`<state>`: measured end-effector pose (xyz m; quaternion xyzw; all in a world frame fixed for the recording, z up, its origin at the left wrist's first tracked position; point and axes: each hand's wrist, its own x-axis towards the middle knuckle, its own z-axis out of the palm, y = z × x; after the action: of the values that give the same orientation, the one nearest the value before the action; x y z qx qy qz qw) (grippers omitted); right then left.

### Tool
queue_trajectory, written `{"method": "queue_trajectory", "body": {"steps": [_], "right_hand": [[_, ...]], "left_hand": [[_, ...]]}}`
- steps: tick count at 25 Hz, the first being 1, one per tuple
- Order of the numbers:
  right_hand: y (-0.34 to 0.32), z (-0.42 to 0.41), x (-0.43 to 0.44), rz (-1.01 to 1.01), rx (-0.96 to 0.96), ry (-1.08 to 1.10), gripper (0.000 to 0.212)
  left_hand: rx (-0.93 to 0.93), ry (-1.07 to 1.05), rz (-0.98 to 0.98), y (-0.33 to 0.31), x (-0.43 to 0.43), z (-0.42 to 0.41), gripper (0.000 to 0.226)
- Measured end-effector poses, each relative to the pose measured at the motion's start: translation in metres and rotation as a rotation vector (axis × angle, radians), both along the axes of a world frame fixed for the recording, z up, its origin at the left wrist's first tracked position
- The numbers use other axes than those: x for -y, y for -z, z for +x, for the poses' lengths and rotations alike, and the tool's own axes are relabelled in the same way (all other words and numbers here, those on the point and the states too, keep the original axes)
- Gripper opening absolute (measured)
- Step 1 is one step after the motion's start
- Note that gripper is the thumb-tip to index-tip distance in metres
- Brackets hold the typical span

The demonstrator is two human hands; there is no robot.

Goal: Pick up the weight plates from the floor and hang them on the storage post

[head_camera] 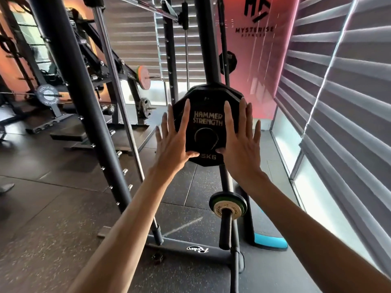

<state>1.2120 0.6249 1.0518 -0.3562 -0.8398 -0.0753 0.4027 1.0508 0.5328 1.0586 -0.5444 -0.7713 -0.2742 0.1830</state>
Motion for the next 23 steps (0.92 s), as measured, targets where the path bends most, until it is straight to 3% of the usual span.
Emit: {"method": "queue_trajectory", "body": {"steps": [8, 12, 16, 23], "right_hand": [[0.006, -0.007, -0.006, -0.103, -0.128, -0.088, 0.117], [0.004, -0.007, -0.004, -0.129, -0.233, -0.163, 0.1], [-0.001, -0.008, -0.003, -0.15, -0.266, -0.183, 0.087], [0.0, 0.0, -0.002, -0.107, -0.281, -0.17, 0.058]], "left_hand": [[0.071, 0.236, 0.221, 0.01, -0.016, -0.027, 0.134], [0.175, 0.295, 0.341, 0.008, -0.02, -0.03, 0.129], [0.15, 0.281, 0.322, 0.004, -0.015, -0.029, 0.117], [0.088, 0.258, 0.152, -0.019, -0.01, -0.027, 0.121]]}}
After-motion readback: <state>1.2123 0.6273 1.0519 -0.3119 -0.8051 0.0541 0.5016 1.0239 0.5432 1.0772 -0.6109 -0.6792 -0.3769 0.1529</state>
